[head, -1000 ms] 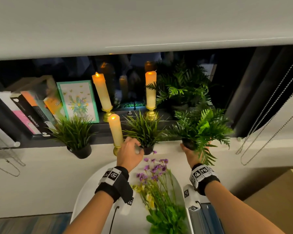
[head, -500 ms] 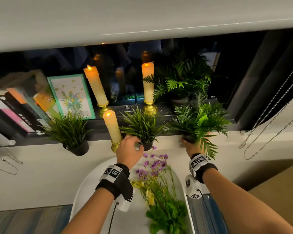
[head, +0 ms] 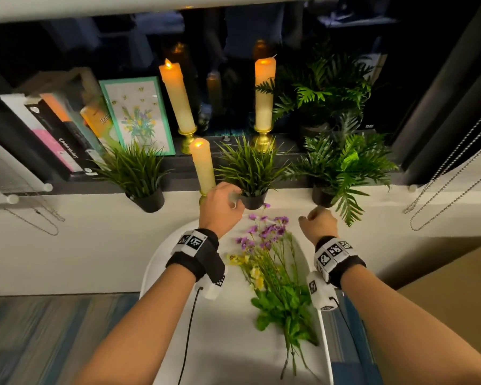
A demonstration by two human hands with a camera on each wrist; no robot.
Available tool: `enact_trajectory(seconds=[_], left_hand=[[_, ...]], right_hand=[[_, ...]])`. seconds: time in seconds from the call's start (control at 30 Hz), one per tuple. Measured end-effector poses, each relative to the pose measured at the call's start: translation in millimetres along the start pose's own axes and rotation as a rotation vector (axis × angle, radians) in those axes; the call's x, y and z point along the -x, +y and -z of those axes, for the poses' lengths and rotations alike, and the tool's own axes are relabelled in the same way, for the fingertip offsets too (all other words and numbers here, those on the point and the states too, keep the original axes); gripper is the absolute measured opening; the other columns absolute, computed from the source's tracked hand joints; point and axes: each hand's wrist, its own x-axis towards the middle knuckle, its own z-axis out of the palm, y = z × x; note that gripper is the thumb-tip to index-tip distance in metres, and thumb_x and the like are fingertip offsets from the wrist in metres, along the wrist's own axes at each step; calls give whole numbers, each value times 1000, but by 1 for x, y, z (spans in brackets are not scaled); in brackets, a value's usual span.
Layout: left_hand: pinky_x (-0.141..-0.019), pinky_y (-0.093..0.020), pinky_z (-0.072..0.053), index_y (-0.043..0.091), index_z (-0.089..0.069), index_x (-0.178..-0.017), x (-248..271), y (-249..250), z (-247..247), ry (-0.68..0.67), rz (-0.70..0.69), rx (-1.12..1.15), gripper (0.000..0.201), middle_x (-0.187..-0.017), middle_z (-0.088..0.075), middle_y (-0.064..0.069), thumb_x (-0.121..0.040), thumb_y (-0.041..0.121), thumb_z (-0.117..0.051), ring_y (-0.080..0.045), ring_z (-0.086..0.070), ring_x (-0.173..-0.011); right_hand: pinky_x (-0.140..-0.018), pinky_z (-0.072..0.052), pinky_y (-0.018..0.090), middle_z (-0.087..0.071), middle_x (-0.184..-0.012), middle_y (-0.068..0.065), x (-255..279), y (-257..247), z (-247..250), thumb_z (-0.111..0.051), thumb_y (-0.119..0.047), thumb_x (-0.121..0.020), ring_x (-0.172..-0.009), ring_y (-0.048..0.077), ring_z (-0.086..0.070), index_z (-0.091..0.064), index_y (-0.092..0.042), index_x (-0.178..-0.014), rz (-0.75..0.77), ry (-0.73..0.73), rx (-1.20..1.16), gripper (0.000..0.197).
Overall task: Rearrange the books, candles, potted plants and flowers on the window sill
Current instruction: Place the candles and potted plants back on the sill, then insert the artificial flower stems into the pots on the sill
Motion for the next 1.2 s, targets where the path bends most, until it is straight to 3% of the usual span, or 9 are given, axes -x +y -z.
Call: enact_trajectory(seconds=[0.07,0.13,0.23,0.33,0.5,0.6,0.73,0.97,1.2], left_hand=[[-66,-25,-52,17,-68,-96,8,-3,7,37,-32,45,18,-103,-66,4,-79,12,-65,-16,-68,-69],[-63,-19,-48,15,-69,-95,17,-7,15,82,-51,75,18,-105,-65,3,-79,8,-64,-13,-65,-66],[-66,-26,-51,15,-68,-94,32,-21,23,91,2,109,17,-101,-66,1,-81,5,-63,-15,-63,-68],[-69,-29,-53,20,-68,-90,51,-40,20,7,146,105,17,-98,-67,4,-82,7,-61,-14,-62,-69],[-78,-31,-54,21,-69,-83,83,-72,-8,-326,285,90,15,-98,-70,0,-81,9,-60,-19,-66,-80],[-85,-27,-51,16,-70,-95,100,-82,-26,-474,338,69,20,-105,-68,-3,-81,7,-59,-19,-64,-92],[-92,-31,-50,17,-66,-108,113,-89,-40,-489,385,78,29,-119,-58,-5,-79,10,-64,-19,-61,-100],[-104,-31,-42,17,-53,-128,121,-85,-47,-586,399,59,47,-138,-46,-6,-82,13,-65,-20,-50,-123],[-115,-29,-26,24,-44,-140,125,-75,-53,-550,395,45,70,-148,-25,-9,-78,37,-74,-24,-32,-139]], right_hand=[[-72,-45,29,-63,-87,7,10,0,-14,-65,-26,-82,-89,29,-61,-60,-11,-84,86,-84,81,16],[-72,-47,28,-63,-92,6,24,2,-29,-65,-34,-82,-84,25,-59,-60,-14,-93,111,-265,299,23],[-86,-52,32,-62,-116,6,37,18,-57,-59,-29,-86,-104,26,-62,-55,-16,-118,110,-413,641,35],[-91,-51,34,-59,-125,7,47,38,-78,-55,-21,-89,-114,26,-59,-53,-13,-122,162,-474,778,34],[-74,-48,28,-64,-103,7,56,40,-96,-57,-21,-84,-97,29,-63,-59,-16,-98,334,-518,644,15],[-73,-50,29,-67,-100,8,58,31,-98,-54,-17,-84,-91,27,-64,-59,-17,-89,340,-449,523,7],[-76,-50,31,-63,-107,9,51,37,-86,-52,-18,-87,-98,29,-63,-57,-10,-105,203,-337,585,21],[-81,-48,29,-61,-117,10,59,63,-97,-56,-28,-88,-105,27,-60,-54,-10,-114,154,-504,580,32],[-71,-40,22,-57,-92,-3,77,44,-97,-68,-30,-83,-86,16,-54,-45,-29,-73,336,-671,298,25]])
